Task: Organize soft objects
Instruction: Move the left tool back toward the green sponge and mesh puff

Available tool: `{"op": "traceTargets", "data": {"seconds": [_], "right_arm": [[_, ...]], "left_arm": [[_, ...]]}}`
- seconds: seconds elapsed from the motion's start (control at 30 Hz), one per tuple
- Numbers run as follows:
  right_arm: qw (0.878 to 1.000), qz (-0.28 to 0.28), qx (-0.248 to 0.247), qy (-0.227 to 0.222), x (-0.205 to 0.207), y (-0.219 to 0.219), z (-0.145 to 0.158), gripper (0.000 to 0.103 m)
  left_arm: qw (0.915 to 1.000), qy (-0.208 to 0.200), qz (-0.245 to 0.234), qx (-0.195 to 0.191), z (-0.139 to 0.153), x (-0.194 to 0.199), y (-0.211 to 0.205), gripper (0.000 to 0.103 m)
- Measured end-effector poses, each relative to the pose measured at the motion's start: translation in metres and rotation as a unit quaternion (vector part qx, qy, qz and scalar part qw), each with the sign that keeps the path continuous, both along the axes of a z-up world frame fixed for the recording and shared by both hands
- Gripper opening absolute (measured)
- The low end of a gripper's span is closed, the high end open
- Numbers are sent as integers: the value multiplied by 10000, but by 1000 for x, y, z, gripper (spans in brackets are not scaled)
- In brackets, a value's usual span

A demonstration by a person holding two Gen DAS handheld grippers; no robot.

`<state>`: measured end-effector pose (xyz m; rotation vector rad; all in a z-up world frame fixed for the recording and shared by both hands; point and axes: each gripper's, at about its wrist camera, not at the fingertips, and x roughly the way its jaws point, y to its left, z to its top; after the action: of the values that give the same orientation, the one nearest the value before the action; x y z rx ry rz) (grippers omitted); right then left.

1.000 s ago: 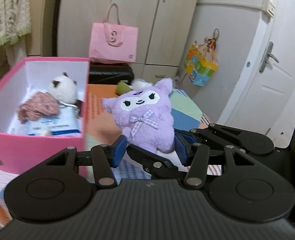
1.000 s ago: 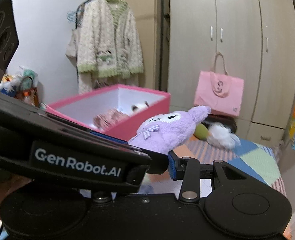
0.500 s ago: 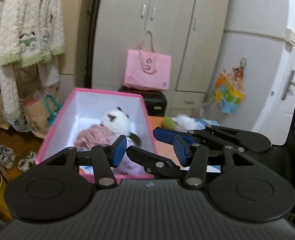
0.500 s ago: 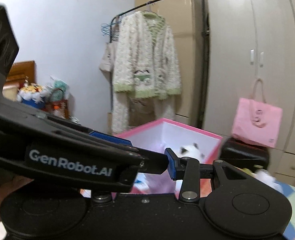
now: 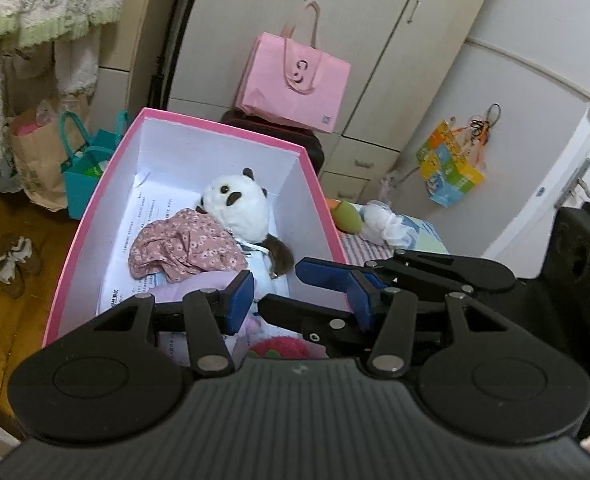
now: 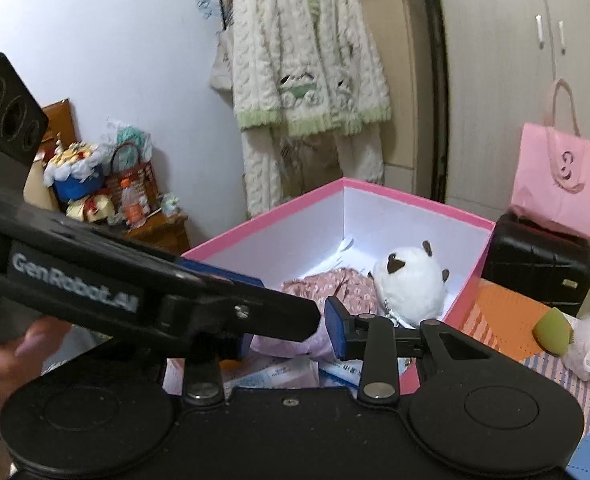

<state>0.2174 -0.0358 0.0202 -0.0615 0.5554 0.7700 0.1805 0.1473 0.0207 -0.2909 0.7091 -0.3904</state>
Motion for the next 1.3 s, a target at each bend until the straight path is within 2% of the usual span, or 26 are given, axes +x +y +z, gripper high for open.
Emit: {"op": "traceTargets", "data": {"seconds": [0.1,0.27,0.4,0.53,0.7,0.87,1.07,1.2,1.3], "right_arm": [[9998,58,-159,111,-2,-3,4,42],[9994,16,-306,130,-10,-19,16,42],[9993,-139,-328,57,-24,-49,30,42],[9989,-316,-331,129,-34,-85,33,43],[9960,-774,-400,182,-38,-132,29,43],[9920,-1213,-321,154,-26,-175,29,44],[9885,-1504,-126,98,4,-219,24,49],[9908,-1281,-445,-39,30,-226,11,56],[9926,-958,-740,20,51,-224,-5,56]], "left_arm": [[10000,9,-46,8,7,-3,5,50],[9996,-165,-49,234,24,-14,6,55],[9988,-349,-211,280,36,-23,-6,61],[9972,-609,-405,165,45,-33,-24,63],[9908,-1040,-505,698,45,-36,-73,63],[9907,-948,-692,693,37,-18,-121,64],[9955,-699,-522,368,28,17,-160,63],[9977,-583,-191,278,16,45,-185,63],[9987,-422,-12,299,1,69,-203,62]]}}
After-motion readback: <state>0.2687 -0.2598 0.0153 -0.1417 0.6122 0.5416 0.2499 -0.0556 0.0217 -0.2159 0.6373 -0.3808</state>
